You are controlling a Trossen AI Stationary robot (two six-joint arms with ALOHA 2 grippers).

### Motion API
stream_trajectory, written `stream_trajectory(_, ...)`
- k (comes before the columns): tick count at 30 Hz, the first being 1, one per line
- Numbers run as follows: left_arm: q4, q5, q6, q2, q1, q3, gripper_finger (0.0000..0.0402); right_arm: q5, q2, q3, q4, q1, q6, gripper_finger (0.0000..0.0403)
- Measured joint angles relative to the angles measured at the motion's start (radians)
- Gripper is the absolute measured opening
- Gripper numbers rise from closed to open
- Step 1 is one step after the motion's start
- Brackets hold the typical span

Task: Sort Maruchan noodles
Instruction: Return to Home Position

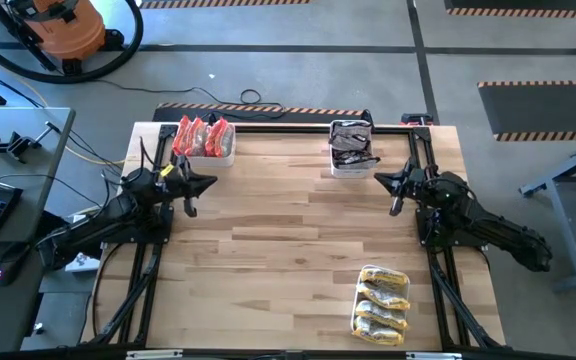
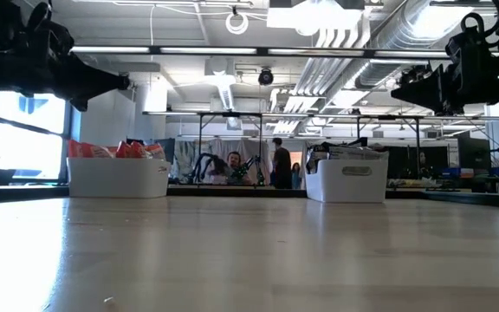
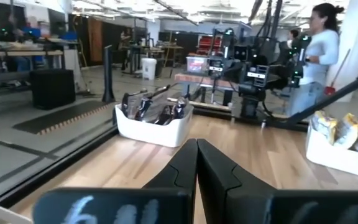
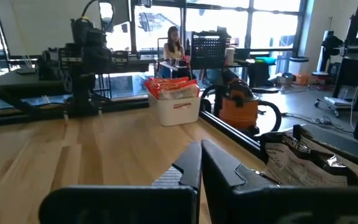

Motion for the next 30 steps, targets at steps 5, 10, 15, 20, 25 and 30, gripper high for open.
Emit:
stream_trajectory(5, -0.002, -0.017, -0.025, 0.002, 0.000, 0.000, 0.0003, 0.000, 0.000, 0.000, 0.000, 0.000, 0.000, 0.0000)
stream_trajectory(10, -0.003, -0.017, 0.025, 0.002, 0.000, 0.000, 0.0003, 0.000, 0.000, 0.000, 0.000, 0.000, 0.000, 0.0000)
stream_trajectory(15, -0.002, -0.017, 0.026, 0.002, 0.000, 0.000, 0.0003, -0.001, 0.000, -0.001, 0.000, 0.000, 0.001, 0.0000)
stream_trajectory(20, -0.003, -0.017, 0.026, 0.002, 0.000, 0.000, 0.0003, -0.002, 0.000, -0.001, 0.000, 0.000, -0.001, 0.0000)
stream_trajectory(25, -0.002, -0.017, 0.026, 0.002, 0.000, 0.000, 0.0003, -0.002, 0.000, -0.001, 0.000, 0.000, -0.001, 0.0000)
stream_trajectory(30, -0.003, -0.017, 0.026, 0.002, 0.000, 0.000, 0.0003, -0.002, 0.000, -0.001, 0.000, 0.000, -0.001, 0.0000)
